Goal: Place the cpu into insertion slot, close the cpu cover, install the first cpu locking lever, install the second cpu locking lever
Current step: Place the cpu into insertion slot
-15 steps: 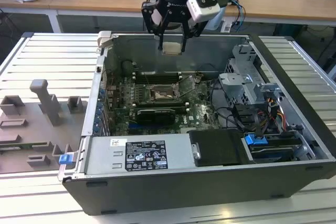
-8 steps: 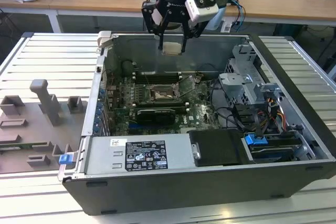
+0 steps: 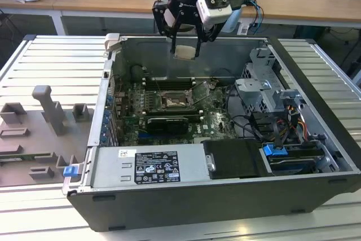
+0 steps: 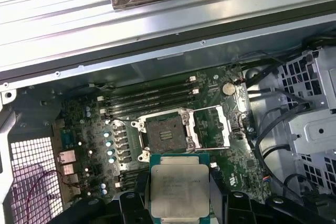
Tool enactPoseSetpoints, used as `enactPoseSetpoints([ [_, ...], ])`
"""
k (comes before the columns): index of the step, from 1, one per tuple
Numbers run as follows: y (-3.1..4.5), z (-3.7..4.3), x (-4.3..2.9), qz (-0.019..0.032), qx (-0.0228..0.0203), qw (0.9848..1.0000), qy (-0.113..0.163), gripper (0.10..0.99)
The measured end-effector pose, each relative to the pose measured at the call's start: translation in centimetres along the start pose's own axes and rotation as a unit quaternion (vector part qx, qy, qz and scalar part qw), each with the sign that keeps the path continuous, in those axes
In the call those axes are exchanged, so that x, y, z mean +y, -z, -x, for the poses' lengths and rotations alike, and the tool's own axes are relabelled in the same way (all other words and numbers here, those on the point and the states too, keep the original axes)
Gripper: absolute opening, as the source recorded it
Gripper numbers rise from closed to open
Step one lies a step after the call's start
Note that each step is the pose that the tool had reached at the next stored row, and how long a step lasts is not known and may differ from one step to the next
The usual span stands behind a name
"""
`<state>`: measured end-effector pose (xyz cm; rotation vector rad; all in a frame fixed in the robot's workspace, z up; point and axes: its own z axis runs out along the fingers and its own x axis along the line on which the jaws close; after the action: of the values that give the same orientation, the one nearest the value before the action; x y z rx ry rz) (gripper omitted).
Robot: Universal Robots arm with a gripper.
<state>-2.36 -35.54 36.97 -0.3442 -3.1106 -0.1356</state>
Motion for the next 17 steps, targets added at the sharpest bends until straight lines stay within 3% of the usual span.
enactPoseSetpoints([
  [12,-0.01,0.00,0.00,0.0001,-0.0029,0.9995,-0.032,0.541],
  [17,-0.01,0.00,0.00,0.0005,-0.0054,0.9981,-0.062,0.541],
])
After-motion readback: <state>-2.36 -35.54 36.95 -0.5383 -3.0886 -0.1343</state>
